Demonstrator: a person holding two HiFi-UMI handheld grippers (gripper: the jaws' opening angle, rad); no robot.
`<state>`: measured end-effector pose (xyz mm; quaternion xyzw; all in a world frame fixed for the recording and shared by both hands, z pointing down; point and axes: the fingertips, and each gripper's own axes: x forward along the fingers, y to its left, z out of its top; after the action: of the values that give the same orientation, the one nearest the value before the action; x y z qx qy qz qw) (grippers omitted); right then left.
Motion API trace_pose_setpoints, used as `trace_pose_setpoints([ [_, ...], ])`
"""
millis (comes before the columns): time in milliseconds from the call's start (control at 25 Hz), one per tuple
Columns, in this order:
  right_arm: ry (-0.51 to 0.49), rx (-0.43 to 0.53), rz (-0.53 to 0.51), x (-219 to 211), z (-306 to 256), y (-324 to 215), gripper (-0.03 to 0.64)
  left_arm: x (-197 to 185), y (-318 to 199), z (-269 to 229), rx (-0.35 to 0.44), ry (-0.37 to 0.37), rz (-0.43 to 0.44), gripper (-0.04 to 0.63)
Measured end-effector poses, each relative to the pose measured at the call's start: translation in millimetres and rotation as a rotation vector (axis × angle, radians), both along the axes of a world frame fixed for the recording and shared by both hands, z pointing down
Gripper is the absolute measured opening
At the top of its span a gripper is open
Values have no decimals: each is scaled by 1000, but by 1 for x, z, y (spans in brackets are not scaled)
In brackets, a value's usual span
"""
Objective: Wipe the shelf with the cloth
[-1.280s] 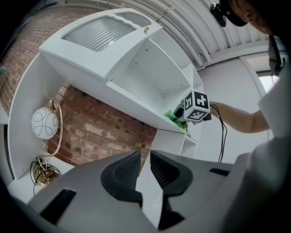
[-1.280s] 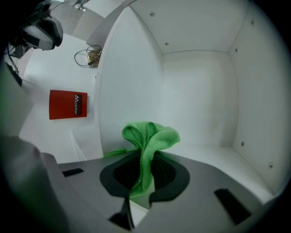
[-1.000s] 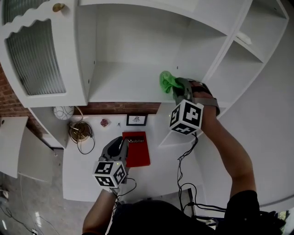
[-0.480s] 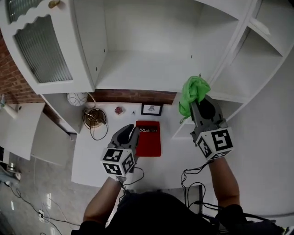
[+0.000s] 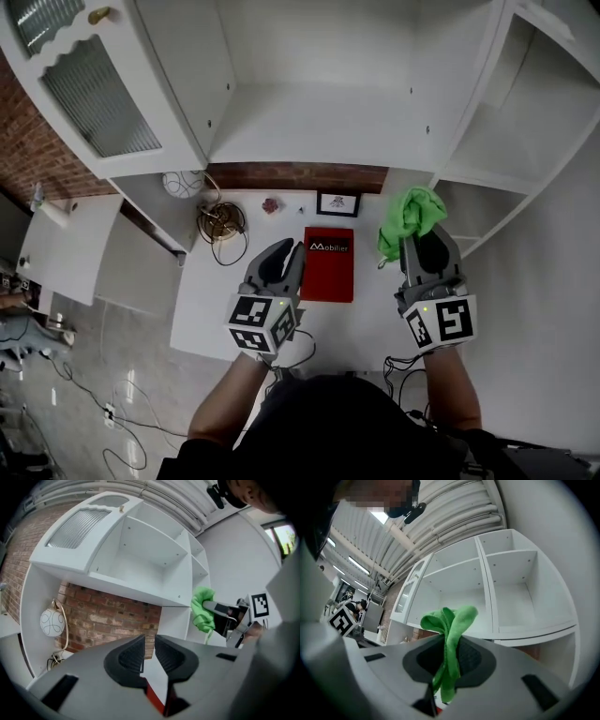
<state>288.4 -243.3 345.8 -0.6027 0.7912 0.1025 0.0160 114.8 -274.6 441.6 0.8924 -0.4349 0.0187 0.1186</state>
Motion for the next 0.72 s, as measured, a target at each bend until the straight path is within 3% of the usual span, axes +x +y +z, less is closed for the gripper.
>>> trace_pose_setpoints([
  [200,18,-27,-56,-10,22,13,55,-9,11,-7,52,-36,-19,64],
  [720,18,-115,5,7,65,18,55,-33,13,9,6,-30,-46,64],
])
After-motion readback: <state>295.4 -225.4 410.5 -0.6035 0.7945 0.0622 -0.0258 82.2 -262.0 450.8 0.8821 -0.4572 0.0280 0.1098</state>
